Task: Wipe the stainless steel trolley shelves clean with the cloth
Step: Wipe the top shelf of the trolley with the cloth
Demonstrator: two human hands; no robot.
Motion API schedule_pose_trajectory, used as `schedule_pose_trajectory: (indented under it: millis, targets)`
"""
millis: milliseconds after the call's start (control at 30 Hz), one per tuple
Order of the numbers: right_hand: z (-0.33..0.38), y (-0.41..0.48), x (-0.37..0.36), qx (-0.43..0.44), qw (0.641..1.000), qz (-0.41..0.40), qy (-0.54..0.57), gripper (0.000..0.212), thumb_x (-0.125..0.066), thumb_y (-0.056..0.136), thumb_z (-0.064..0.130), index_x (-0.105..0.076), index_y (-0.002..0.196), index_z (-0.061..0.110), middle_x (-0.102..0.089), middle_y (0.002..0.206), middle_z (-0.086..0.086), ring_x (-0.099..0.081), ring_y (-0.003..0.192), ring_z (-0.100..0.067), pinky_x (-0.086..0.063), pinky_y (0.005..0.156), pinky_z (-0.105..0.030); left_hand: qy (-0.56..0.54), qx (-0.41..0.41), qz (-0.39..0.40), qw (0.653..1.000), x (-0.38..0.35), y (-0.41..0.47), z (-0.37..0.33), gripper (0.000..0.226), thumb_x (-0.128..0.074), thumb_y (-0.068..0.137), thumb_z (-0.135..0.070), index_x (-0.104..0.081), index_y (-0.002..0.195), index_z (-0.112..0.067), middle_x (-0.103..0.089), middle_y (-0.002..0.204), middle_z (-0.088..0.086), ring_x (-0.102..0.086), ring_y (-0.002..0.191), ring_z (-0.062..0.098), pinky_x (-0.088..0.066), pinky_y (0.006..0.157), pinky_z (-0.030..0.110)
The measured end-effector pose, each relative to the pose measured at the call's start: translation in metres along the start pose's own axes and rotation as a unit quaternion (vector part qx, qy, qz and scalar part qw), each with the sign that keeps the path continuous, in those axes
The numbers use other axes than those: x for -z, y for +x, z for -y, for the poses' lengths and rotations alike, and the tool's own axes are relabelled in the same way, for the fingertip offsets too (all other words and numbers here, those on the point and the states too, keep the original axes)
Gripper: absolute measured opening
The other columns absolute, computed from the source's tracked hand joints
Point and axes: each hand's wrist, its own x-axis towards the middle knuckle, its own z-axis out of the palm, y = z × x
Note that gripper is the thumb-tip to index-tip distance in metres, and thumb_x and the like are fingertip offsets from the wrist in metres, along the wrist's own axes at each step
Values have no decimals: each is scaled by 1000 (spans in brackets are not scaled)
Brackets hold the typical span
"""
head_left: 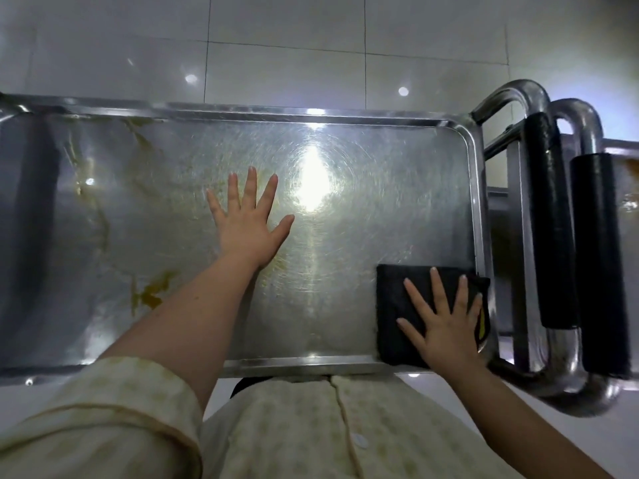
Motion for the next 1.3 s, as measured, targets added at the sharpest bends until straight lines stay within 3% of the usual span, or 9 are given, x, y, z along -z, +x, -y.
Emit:
schedule_pose_trajectory:
  millis: [167,367,633,767,867,1000,1133,1200,1300]
  targets:
    - [-8,137,64,-26,997,-69,-31,72,-7,82,80,5,148,55,5,165,4,12,146,-43,6,114,-64,1,-6,6,1000,2,2,-1,77,-2,84,-82,7,152,-48,12,165,2,17,149,32,11,113,66]
    - [-9,234,122,-46,997,-66,-3,70,-13,82,85,7,145,60,11,164,9,14,147,-42,11,114,-63,8,-9,3,1000,1,2,-2,80,-3,79,-88,7,150,-53,13,164,2,16,149,34,11,112,68]
    - [-8,85,45,-37,998,-48,-19,72,0,83,78,12,149,50,14,164,3,14,146,-42,4,115,-64,21,3,28,999,4,5,-2,82,0,74,-92,14,147,-56,16,164,1,18,148,32,14,110,68]
    - [-9,-9,-8,-17,999,-23,-22,78,0,87,76,-12,153,38,-2,163,-3,3,146,-48,-2,113,-69,23,-1,61,998,11,3,-3,83,-5,75,-92,13,147,-55,21,163,0,22,147,33,18,109,66]
    - [10,-10,-14,-37,998,-41,-3,73,-7,90,74,-16,153,39,-9,164,-3,1,145,-51,-2,111,-71,-8,-4,100,995,23,2,-4,80,-13,80,-87,10,149,-53,20,163,0,22,147,33,18,108,66]
    - [95,24,-18,72,993,-80,-40,69,-19,91,72,-10,153,44,-8,164,-2,3,144,-52,0,110,-73,-58,-44,67,995,39,-21,-13,65,-21,94,-67,-1,153,-47,7,165,0,15,150,30,15,113,63]
    - [187,48,-15,154,984,-62,-58,67,-10,90,72,7,150,48,9,164,3,19,144,-47,12,108,-71,-144,42,29,988,42,-62,-7,57,-33,102,-49,-15,155,-39,-2,165,1,10,151,27,6,120,54]
    - [193,56,-10,142,988,-69,-7,63,-15,94,67,4,151,48,10,164,6,21,145,-41,19,110,-64,-166,98,15,981,41,-80,1,56,-34,103,-44,-18,156,-36,-1,165,1,11,151,27,7,120,52]
    - [159,75,8,33,987,-118,107,57,-27,101,52,-9,154,42,1,164,8,17,147,-39,12,115,-58,-169,92,-10,981,31,-102,-20,56,-38,103,-41,-22,155,-31,-3,165,5,7,151,31,5,120,51]
